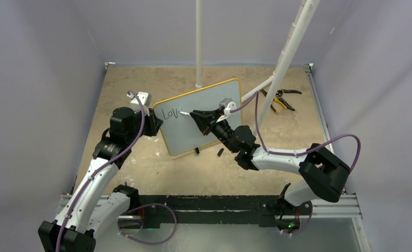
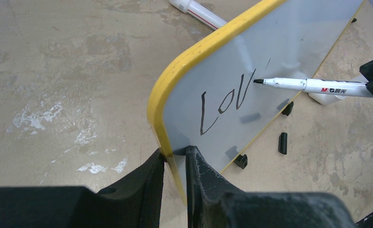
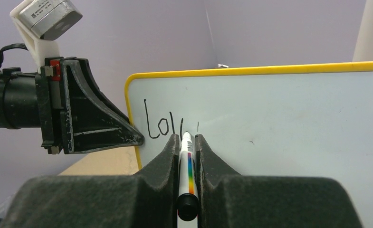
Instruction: Write a sentence on the whiteboard
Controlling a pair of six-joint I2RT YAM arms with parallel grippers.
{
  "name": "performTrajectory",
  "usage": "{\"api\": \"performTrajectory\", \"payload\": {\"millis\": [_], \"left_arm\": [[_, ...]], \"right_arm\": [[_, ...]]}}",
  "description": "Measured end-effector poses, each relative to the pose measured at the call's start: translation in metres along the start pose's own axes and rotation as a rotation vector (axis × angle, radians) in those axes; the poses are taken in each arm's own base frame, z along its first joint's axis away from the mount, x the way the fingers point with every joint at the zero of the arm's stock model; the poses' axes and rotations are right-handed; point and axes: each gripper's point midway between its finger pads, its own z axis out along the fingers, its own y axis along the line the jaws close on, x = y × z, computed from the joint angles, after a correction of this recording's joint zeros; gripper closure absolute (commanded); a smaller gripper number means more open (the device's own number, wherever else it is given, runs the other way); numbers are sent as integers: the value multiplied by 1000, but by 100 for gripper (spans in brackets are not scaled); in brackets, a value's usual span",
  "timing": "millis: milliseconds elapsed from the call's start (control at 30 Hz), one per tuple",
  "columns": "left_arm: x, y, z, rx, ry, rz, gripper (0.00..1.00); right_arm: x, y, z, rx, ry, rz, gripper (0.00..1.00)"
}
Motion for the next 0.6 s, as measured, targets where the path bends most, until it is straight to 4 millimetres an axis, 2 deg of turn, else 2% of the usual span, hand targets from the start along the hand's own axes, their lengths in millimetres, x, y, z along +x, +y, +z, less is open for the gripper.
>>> {"api": "performTrajectory", "payload": {"millis": [600], "left_arm": [[0,0,0,0,0,0,90]], "right_arm": [[-2,-9,-5,50,-2,4,100]]}}
